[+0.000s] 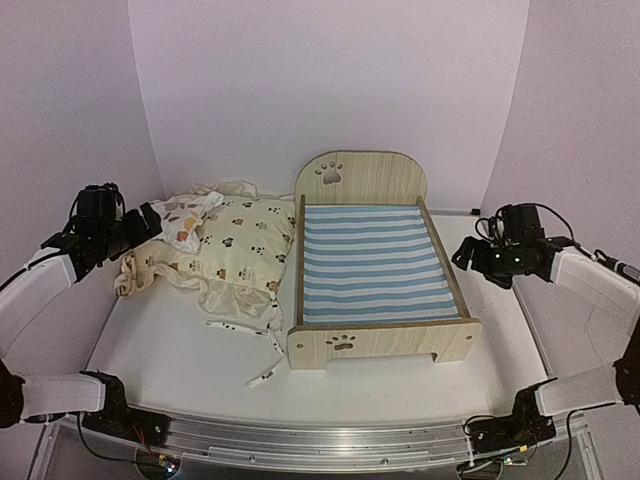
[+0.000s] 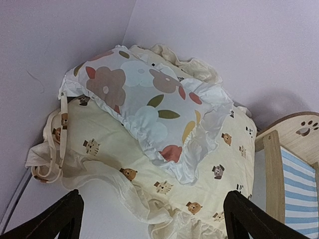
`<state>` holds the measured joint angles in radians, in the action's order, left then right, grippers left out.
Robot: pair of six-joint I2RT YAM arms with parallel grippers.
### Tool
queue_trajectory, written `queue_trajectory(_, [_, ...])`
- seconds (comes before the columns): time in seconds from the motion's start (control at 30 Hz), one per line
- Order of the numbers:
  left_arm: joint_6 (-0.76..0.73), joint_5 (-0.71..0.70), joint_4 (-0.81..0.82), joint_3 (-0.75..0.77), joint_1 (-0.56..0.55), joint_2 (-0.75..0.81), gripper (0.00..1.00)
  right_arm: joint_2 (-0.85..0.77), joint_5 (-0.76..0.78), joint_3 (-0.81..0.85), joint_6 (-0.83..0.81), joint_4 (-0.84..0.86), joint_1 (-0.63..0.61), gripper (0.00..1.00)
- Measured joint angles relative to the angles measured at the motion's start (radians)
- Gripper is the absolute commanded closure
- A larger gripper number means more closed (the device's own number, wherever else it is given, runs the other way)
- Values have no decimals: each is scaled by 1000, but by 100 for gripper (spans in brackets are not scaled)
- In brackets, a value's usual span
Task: Set up the pet bed
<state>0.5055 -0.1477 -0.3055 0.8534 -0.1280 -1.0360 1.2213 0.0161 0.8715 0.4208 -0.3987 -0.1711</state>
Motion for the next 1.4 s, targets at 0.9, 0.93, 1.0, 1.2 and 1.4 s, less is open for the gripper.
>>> queue_trajectory(0.9, [158,-29,150,103,5,-437,0,-10,-307,-12,18,-16,-19,2])
queue_trajectory(0.93, [158,-24,164,117,5,-471,0,4,-323,3,9,-25,-36,2])
queue_trajectory(1.0, [158,-12,191,162,6,-545,1,37,-334,45,-7,-47,-79,2])
queue_trajectory(1.2, [141,29,299,260,18,-717,55,173,-315,261,-52,-91,-290,2])
queue_trajectory(1.4, [109,75,360,294,39,-773,100,419,-260,532,-64,-93,-452,2])
